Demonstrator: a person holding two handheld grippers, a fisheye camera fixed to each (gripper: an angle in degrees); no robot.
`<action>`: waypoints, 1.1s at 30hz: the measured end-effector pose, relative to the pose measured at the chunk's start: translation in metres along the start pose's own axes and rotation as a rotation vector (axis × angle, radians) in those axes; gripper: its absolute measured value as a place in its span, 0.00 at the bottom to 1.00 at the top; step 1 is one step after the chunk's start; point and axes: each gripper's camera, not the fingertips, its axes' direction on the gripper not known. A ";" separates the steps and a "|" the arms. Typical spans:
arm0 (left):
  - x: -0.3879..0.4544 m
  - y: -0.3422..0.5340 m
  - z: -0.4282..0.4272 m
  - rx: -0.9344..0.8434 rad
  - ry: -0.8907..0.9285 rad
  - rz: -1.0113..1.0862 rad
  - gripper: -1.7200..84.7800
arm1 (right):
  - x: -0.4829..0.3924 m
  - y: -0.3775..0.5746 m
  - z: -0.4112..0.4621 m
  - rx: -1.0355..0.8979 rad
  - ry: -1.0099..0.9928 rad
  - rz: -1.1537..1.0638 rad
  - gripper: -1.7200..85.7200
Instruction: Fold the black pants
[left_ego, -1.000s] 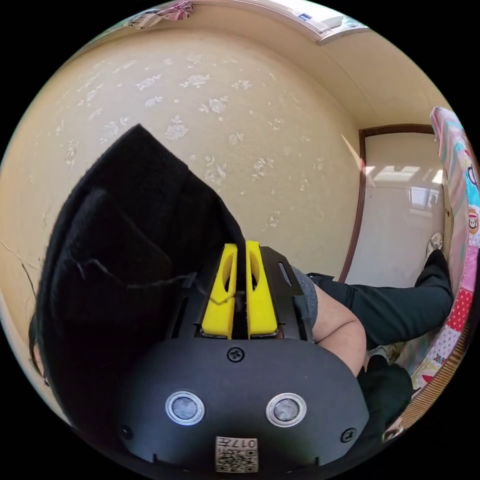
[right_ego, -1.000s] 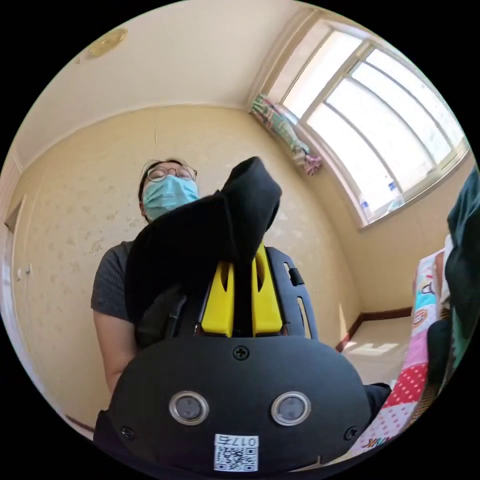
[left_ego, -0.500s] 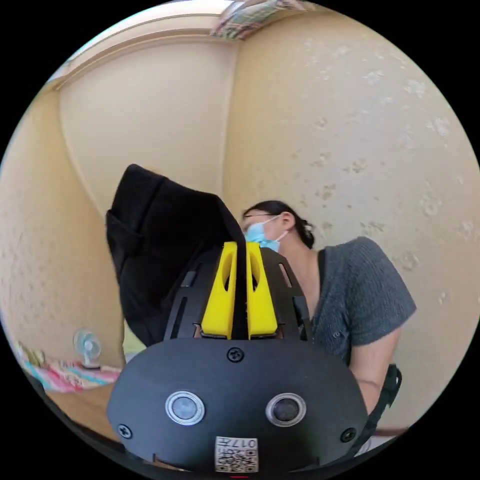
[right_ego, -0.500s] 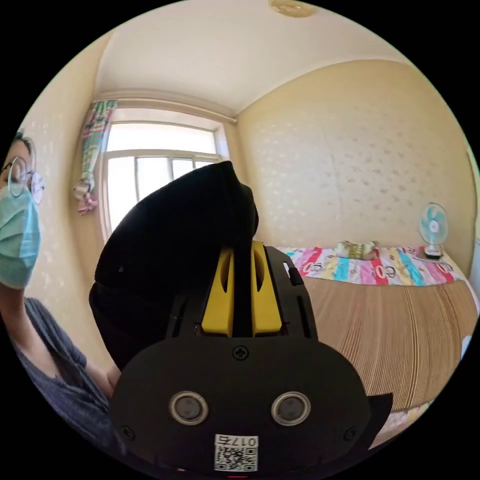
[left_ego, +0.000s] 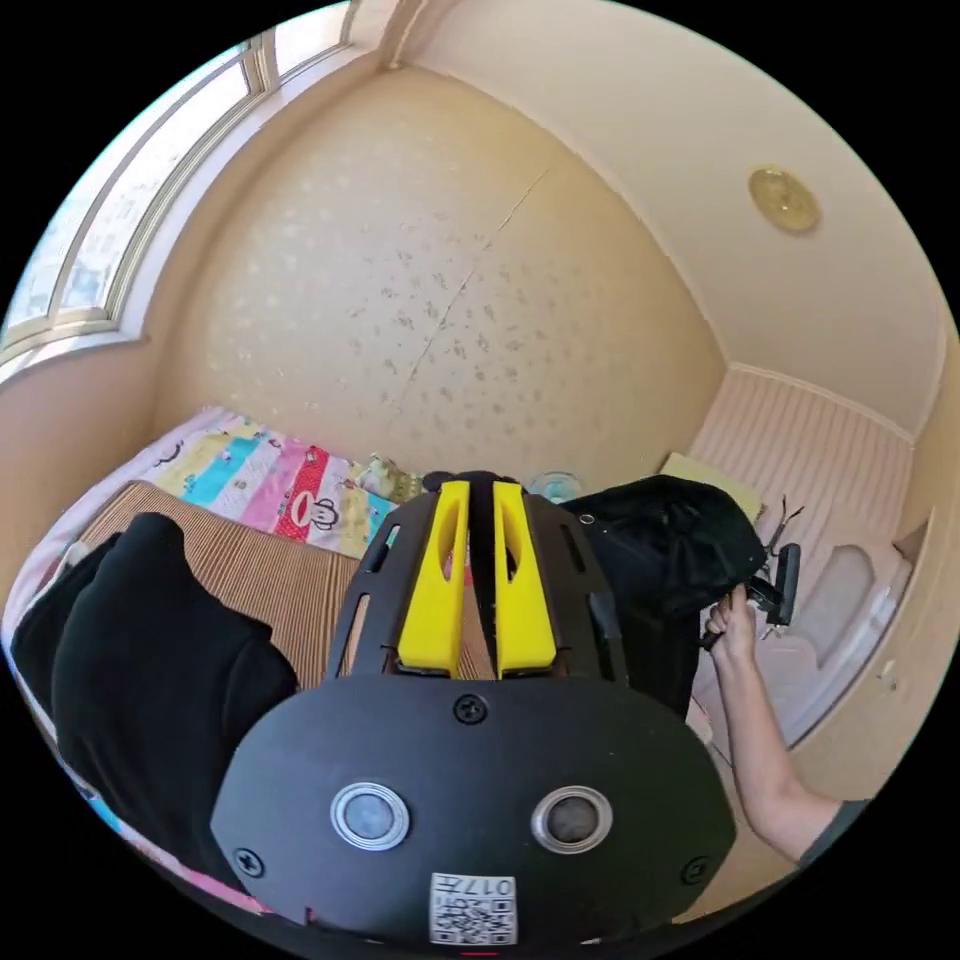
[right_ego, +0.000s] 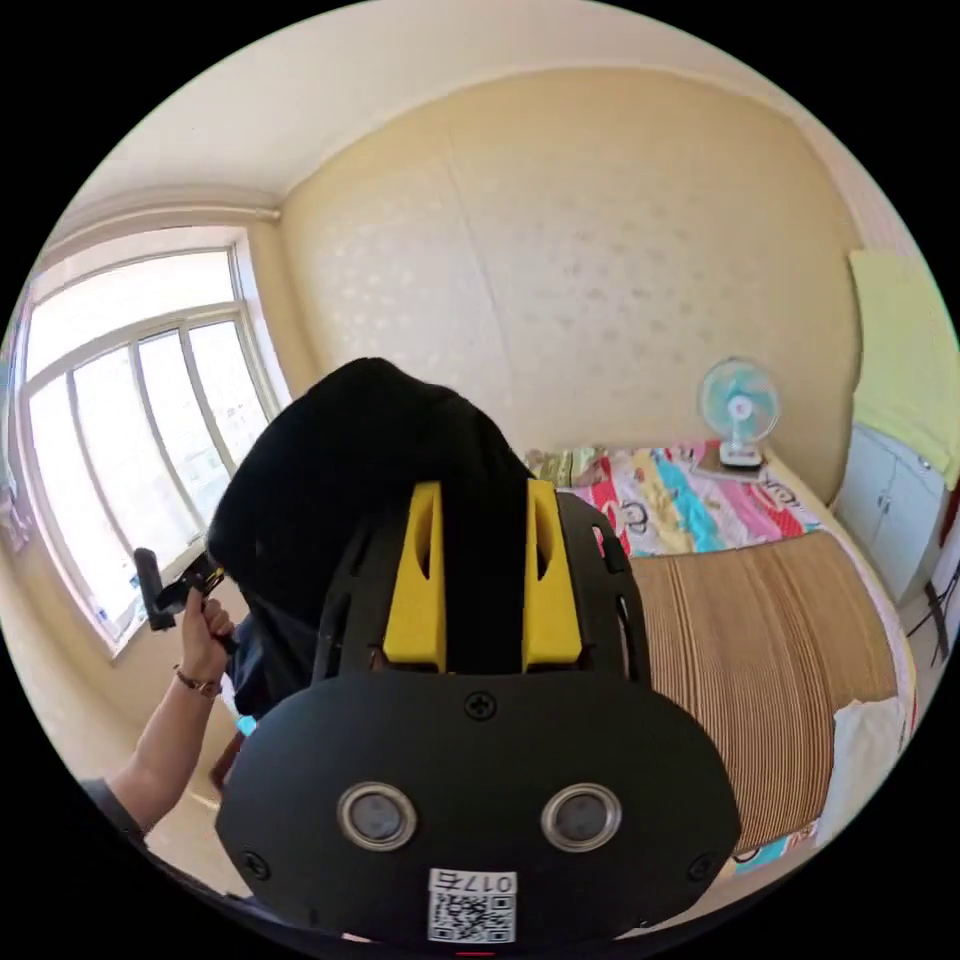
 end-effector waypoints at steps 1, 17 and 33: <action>-0.002 -0.006 0.020 -0.059 -0.059 -0.051 0.11 | 0.029 -0.012 0.032 -0.138 -0.020 0.083 0.17; -0.005 0.449 0.130 -0.689 0.262 0.283 0.11 | 0.118 0.361 0.143 -0.839 0.005 -0.054 0.21; -0.080 0.529 -0.171 -0.491 -0.020 0.172 0.12 | -0.012 0.366 0.122 -0.606 0.014 -0.168 0.04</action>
